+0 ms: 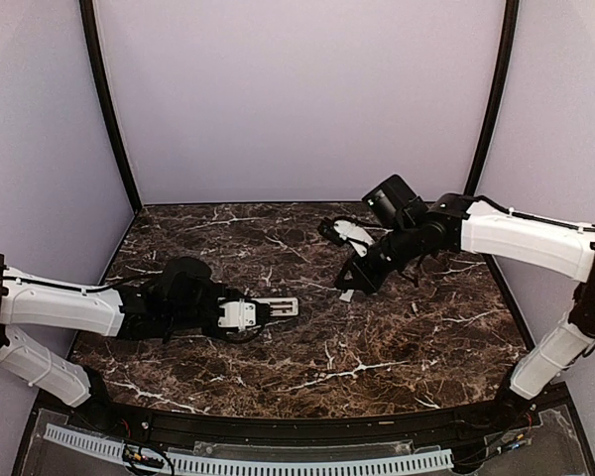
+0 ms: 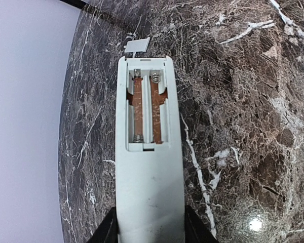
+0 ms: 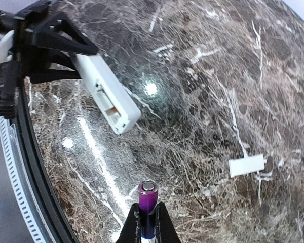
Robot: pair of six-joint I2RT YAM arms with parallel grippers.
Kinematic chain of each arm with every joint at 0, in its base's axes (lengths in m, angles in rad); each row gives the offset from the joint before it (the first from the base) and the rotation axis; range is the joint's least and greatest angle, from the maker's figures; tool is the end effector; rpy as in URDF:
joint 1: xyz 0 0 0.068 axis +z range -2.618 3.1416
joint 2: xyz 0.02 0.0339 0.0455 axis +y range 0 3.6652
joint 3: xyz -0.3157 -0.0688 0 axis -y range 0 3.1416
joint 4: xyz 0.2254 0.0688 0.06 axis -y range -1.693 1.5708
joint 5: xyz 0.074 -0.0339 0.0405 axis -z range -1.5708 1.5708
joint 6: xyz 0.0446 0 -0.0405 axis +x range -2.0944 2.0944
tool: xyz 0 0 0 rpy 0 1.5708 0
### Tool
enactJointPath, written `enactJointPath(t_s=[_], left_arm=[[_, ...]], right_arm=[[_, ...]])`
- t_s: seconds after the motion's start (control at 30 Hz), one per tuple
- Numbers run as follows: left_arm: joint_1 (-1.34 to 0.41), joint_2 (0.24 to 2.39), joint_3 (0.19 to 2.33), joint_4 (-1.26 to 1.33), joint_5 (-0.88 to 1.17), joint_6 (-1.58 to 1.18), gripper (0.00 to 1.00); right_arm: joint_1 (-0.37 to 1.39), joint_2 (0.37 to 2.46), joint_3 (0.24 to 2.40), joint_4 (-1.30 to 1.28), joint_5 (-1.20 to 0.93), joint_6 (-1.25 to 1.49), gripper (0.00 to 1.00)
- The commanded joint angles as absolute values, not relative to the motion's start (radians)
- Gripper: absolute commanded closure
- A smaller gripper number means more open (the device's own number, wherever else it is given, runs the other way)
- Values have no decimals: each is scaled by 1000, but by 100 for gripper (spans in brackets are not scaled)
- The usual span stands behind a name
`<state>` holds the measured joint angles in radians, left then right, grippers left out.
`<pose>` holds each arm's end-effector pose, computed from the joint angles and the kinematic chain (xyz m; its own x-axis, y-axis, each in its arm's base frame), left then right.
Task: Load the batteries into the remote control
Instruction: Pick up the battery at the center of the board, then place the remote control without batteries at the center of the board.
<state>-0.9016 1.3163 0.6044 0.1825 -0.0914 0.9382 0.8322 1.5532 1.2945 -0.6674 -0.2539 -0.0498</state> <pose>0.1599 -0.1956 0.2574 0.4053 0.7822 -0.4731 0.6856 0.0823 0.7233 0.2059 0.2428 0.3358 -0.4968 -0.6172 -0.6102 -0.8431 0.5100 0.1706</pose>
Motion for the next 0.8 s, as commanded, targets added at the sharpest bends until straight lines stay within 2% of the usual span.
enactJointPath(t_s=[0.0, 0.27, 0.43, 0.6, 0.77], left_arm=[[-908, 1275, 589, 229, -89, 966, 100], [-924, 1293, 599, 186, -73, 936, 100], [-941, 1343, 634, 112, 27, 810, 100], [-942, 1455, 701, 26, 104, 650, 100], [-946, 1571, 776, -80, 72, 597, 100]], right_arm=[[841, 1484, 1228, -535, -377, -237, 100], [841, 1341, 1095, -301, -479, -509, 100], [841, 1289, 1021, -229, -518, -649, 100], [841, 1283, 1004, -243, -489, -668, 100], [841, 1367, 1081, -386, -488, -595, 100]])
